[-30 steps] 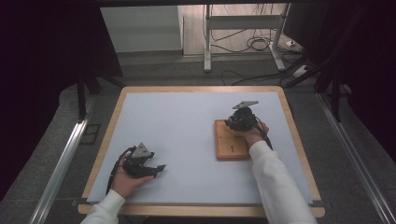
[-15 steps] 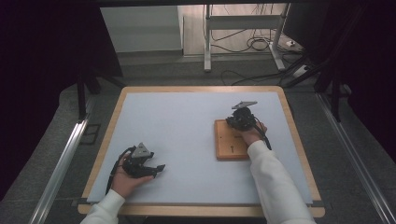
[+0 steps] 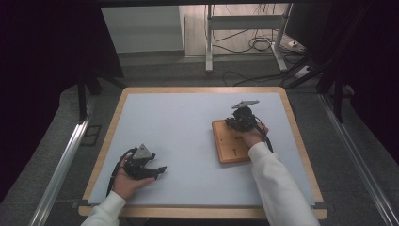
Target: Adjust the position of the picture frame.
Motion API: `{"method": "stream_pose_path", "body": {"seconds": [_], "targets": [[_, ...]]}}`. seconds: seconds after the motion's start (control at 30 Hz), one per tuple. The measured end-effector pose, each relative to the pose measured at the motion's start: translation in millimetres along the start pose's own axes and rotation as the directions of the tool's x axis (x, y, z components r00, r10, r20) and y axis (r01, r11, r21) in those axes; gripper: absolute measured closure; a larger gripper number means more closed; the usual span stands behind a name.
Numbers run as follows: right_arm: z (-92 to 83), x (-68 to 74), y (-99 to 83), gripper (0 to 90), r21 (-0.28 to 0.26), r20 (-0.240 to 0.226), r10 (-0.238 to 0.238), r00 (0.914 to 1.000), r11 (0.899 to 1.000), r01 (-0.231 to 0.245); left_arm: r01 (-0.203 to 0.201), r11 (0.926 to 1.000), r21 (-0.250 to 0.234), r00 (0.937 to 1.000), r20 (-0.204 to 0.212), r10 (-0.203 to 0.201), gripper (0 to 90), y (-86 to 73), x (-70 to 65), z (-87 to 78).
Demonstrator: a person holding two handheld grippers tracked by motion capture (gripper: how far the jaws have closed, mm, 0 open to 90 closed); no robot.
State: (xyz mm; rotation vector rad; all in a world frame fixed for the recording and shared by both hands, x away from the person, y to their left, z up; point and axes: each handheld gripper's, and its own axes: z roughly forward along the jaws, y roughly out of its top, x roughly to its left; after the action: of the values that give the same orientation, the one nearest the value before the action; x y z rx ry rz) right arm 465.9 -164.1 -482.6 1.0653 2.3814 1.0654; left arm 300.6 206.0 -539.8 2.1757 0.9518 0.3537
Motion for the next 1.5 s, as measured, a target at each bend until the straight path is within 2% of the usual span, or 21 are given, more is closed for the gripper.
{"method": "stream_pose_path", "body": {"seconds": [0.13,0.17,0.2,0.5,0.73,1.0,1.1,1.17,1.23,1.3,1.37,1.4,1.5], "targets": [[-2.2,17.5,1.9,85.4,0.005,-0.032,-0.027,0.9991,1.000,0.027,-0.003,1.0000,0.003,1.0000,0.002,0.003,27.9,0.4,-0.8,0.1],[-2.2,17.5,1.9,85.4,0.005,-0.032,-0.027,0.9991,1.000,0.027,-0.003,1.0000,0.003,1.0000,0.002,0.003,27.8,0.4,-0.8,0.1],[-0.9,28.3,1.3,85.3,0.013,-0.057,-0.037,0.9977,0.999,0.038,-0.003,1.0000,0.002,1.0000,0.003,0.003,27.9,0.5,-0.8,-0.2],[13.9,73.2,-3.2,85.3,0.037,-0.131,-0.127,0.9832,0.990,0.133,-0.007,1.0000,0.006,1.0000,0.004,0.007,27.9,0.8,-1.7,0.6],[24.6,93.3,-0.2,85.2,0.036,-0.161,-0.157,0.9744,0.986,0.164,-0.006,1.0000,0.005,1.0000,0.004,0.006,27.8,0.3,-1.3,0.9],[32.5,113.8,1.9,85.1,0.040,-0.193,-0.203,0.9598,0.976,0.215,-0.004,1.0000,0.004,1.0000,0.005,0.004,27.8,0.3,-1.4,0.9],[37.5,116.1,-0.6,84.4,0.044,-0.188,-0.232,0.9545,0.969,0.244,-0.002,1.0000,0.001,1.0000,0.004,0.002,27.8,0.1,-1.6,0.3],[38.5,114.0,-1.8,82.8,0.036,-0.201,-0.215,0.9557,0.973,0.227,-0.002,1.0000,-0.002,1.0000,0.003,0.002,27.8,-0.1,-1.5,-0.4],[36.3,109.9,-2.1,69.2,0.019,-0.229,-0.183,0.9560,0.981,0.192,-0.002,1.0000,0.000,1.0000,0.002,0.002,27.8,-0.4,-1.0,-0.7],[30.3,107.1,-2.4,62.4,0.003,-0.200,-0.199,0.9596,0.979,0.203,-0.002,1.0000,-0.001,1.0000,0.002,0.002,27.8,-0.8,-0.9,-0.9],[22.2,102.5,-3.6,53.8,-0.006,-0.190,-0.197,0.9619,0.980,0.199,-0.002,1.0000,-0.002,1.0000,0.002,0.002,27.8,-0.8,-1.1,-0.8],[17.4,100.0,-4.7,49.4,-0.013,-0.177,-0.184,0.9669,0.983,0.185,-0.003,1.0000,-0.001,1.0000,0.002,0.003,27.7,-0.7,-1.2,-0.6],[2.0,89.3,-8.9,45.8,-0.031,-0.156,-0.151,0.9761,0.988,0.148,-0.006,1.0000,0.000,1.0000,0.002,0.006,27.7,0.0,-2.0,0.0]]}}
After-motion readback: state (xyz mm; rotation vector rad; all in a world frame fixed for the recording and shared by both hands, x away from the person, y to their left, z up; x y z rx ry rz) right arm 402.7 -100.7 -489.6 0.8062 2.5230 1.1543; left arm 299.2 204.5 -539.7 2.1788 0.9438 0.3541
